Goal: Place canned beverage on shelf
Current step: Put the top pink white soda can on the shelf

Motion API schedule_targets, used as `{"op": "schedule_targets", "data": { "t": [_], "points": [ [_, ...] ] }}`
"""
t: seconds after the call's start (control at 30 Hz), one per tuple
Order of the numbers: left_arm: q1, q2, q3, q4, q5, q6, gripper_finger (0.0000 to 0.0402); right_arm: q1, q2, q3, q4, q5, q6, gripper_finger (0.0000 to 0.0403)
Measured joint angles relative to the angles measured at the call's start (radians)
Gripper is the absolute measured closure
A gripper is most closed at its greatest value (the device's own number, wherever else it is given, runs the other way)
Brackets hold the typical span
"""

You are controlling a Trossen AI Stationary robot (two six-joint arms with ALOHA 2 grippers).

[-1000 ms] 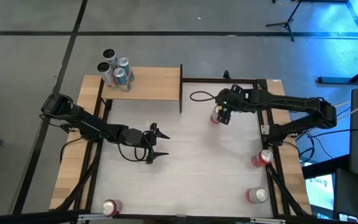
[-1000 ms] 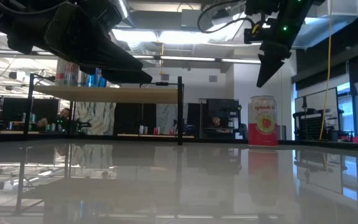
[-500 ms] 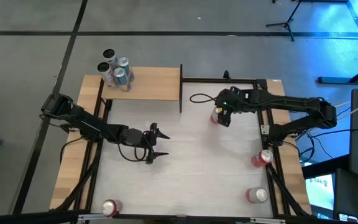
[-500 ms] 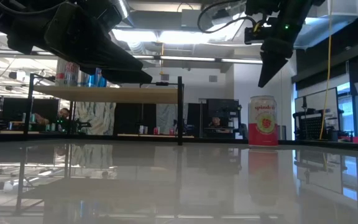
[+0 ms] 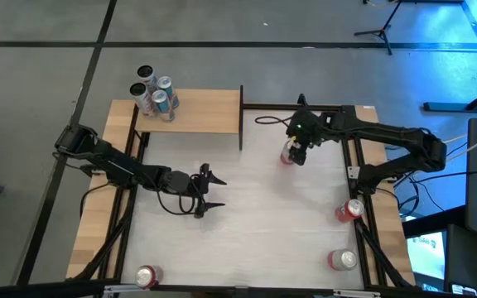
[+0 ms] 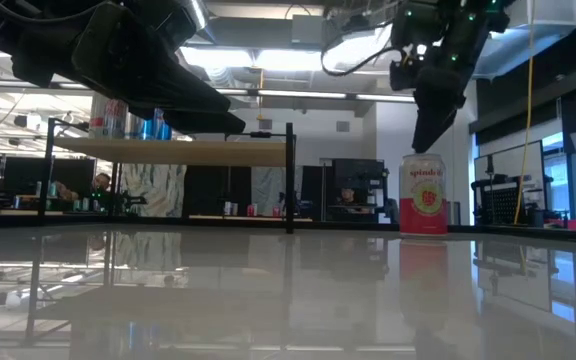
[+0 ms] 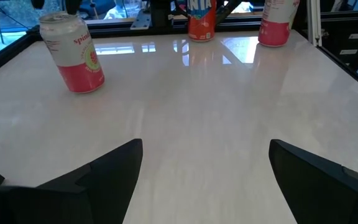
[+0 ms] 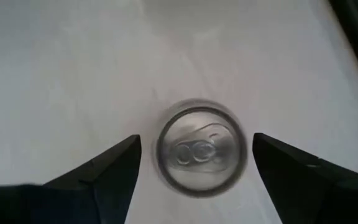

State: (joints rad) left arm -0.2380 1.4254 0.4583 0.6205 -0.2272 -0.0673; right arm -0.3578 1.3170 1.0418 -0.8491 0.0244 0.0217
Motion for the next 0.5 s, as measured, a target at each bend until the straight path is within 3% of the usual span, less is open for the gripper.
{"op": "schedule_targets", "data": {
  "t": [0.5],
  "points": [
    [0.000,0.000,0.001,0.004,0.005,0.000,0.0061,-0.003,0.042,-0.060,0.052,0.011,-0.027,0.0097]
  ]
}}
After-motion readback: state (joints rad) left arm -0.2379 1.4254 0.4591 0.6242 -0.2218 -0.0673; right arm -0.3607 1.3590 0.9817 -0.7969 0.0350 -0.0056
